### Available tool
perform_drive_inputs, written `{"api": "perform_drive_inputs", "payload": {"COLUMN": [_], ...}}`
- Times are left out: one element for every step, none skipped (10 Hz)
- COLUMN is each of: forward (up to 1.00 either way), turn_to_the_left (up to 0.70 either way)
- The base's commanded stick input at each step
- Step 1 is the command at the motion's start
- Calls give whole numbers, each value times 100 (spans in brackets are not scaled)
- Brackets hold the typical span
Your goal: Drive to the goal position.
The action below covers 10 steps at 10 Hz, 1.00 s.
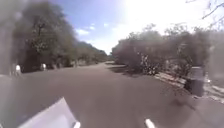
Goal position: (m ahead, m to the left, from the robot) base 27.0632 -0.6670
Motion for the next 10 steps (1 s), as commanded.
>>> {"api": "perform_drive_inputs", "payload": {"forward": [50,50,50,50,50,50,50,50,50,50], "turn_to_the_left": [0,0,0,0,0,0,0,0,0,0]}}
